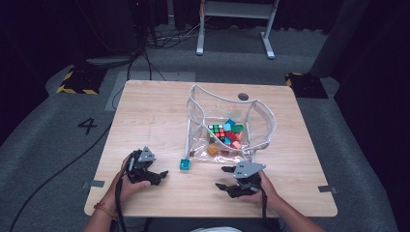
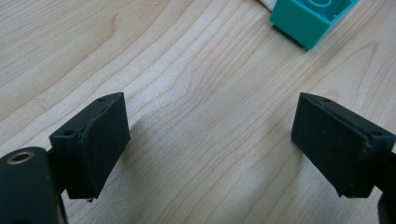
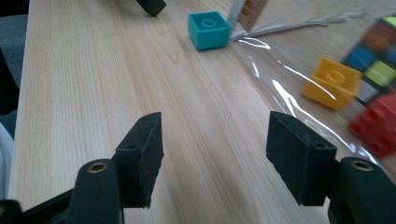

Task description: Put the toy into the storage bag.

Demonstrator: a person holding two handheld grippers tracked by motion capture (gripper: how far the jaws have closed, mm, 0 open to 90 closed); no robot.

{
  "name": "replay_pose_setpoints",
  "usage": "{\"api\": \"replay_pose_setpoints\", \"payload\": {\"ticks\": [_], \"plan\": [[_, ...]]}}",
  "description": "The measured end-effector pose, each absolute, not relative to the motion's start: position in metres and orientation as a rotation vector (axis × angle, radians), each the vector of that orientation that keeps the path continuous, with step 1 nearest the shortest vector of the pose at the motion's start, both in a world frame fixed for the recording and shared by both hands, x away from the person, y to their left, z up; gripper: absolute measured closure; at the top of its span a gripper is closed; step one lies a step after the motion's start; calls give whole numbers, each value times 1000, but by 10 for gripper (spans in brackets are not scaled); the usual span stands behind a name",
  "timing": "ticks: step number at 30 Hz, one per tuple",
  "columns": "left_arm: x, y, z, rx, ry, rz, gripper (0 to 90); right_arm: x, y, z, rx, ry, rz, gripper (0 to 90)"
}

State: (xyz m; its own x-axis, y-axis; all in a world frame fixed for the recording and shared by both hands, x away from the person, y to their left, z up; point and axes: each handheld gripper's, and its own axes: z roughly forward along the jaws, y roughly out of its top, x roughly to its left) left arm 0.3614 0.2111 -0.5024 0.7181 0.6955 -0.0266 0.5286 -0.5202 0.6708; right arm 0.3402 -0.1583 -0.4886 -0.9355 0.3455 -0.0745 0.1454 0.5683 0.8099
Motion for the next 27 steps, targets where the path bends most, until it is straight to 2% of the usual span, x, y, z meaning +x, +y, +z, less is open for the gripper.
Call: {"api": "replay_pose_setpoints", "payload": {"ticks": [16, 27], "plan": [[361, 211, -503, 2246, 922, 329, 116, 372, -77, -497, 388, 2589, 1288, 359], [361, 211, -503, 2244, 922, 330, 116, 383, -50, -498, 344, 2567, 1233, 351]]}}
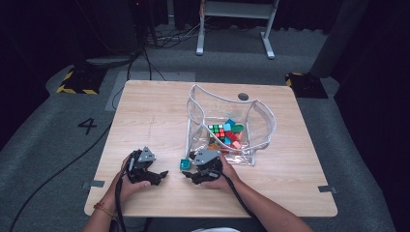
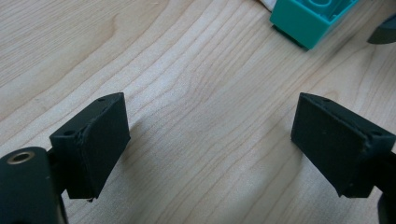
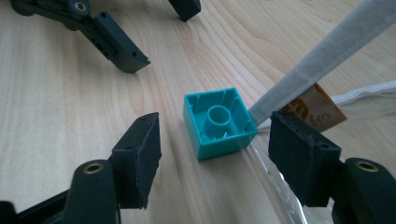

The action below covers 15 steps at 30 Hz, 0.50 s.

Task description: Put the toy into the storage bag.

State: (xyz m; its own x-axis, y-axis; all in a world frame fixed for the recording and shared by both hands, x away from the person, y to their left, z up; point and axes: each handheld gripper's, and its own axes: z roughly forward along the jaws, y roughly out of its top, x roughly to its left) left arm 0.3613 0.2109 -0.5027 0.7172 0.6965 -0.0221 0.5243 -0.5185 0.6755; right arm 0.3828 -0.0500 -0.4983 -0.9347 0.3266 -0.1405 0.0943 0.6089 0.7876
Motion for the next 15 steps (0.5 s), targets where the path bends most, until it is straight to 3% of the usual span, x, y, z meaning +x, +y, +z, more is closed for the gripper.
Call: {"api": "replay_pose_setpoints", "payload": {"ticks": [9, 15], "plan": [[361, 211, -503, 2245, 926, 322, 116, 386, -41, -500, 318, 2596, 1227, 362], [361, 211, -503, 2246, 921, 327, 116, 387, -36, -503, 339, 2623, 1198, 452]]}}
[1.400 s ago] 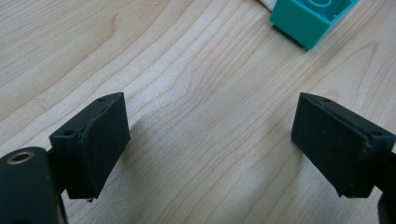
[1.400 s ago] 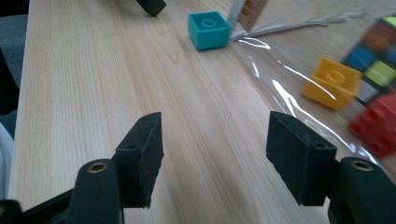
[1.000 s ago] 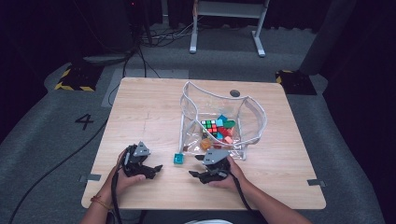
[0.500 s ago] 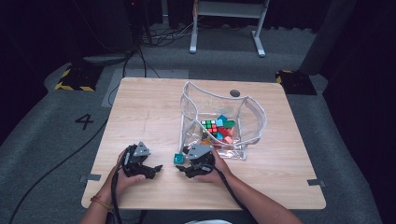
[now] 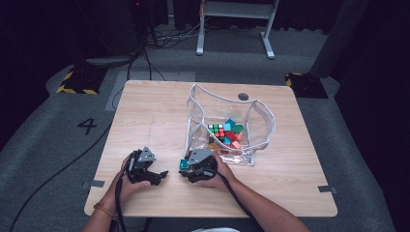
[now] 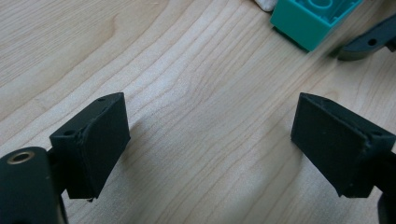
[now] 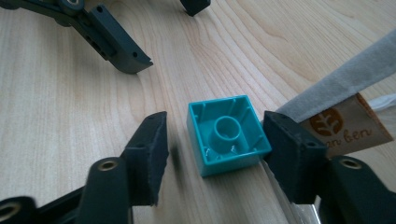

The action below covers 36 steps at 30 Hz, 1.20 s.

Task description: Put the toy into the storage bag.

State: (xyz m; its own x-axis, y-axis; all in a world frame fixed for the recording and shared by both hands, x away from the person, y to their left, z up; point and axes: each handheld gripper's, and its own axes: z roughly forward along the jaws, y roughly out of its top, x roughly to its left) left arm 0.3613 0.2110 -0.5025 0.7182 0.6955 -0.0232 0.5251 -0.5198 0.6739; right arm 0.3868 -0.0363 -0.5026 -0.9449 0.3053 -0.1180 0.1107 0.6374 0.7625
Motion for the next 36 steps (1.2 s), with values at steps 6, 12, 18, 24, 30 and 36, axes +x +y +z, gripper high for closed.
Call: {"api": "replay_pose_setpoints", "payload": {"ticks": [6, 12, 18, 24, 30, 36], "plan": [[361, 211, -503, 2245, 922, 327, 117, 389, -42, -501, 346, 2636, 1238, 591], [361, 211, -503, 2246, 923, 325, 117, 384, -53, -495, 325, 2648, 1284, 594], [361, 211, -503, 2247, 923, 325, 117, 372, -73, -489, 339, 2664, 1301, 594], [361, 211, -503, 2246, 922, 326, 116, 368, -102, -485, 319, 2651, 1291, 594], [361, 211, -503, 2244, 923, 330, 116, 362, -136, -481, 413, 2651, 1259, 594], [361, 211, -503, 2245, 926, 331, 117, 360, -170, -476, 429, 2631, 1223, 594]]}}
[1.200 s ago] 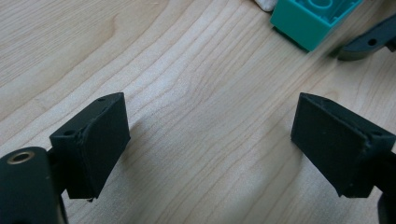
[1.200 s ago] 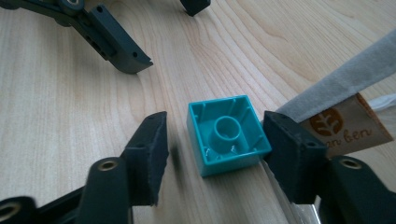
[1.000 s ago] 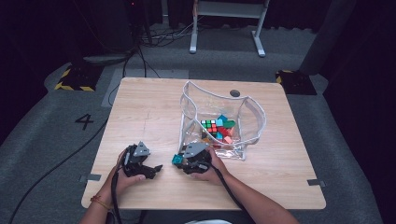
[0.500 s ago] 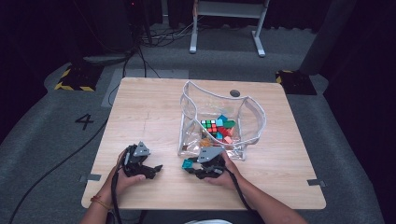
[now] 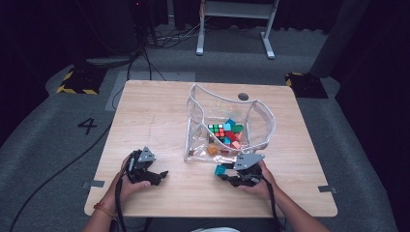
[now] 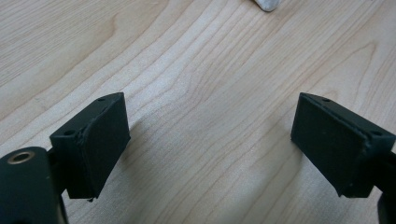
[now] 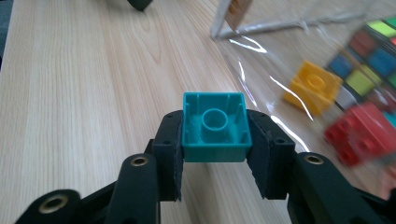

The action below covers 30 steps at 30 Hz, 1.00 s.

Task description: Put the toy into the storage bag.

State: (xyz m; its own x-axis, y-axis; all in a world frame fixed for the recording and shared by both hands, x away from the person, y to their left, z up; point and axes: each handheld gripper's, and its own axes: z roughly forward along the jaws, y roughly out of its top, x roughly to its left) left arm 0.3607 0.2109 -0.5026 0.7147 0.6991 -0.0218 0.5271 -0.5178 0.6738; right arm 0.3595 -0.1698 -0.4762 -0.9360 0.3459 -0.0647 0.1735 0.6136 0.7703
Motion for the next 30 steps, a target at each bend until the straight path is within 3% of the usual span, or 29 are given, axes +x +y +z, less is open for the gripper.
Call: {"api": "replay_pose_setpoints", "payload": {"ticks": [21, 30], "plan": [[361, 211, -503, 2243, 924, 329, 116, 352, -293, -474, 721, 2452, 1131, 594], [361, 211, -503, 2243, 924, 328, 116, 376, -333, -450, 848, 2281, 1172, 594]]}}
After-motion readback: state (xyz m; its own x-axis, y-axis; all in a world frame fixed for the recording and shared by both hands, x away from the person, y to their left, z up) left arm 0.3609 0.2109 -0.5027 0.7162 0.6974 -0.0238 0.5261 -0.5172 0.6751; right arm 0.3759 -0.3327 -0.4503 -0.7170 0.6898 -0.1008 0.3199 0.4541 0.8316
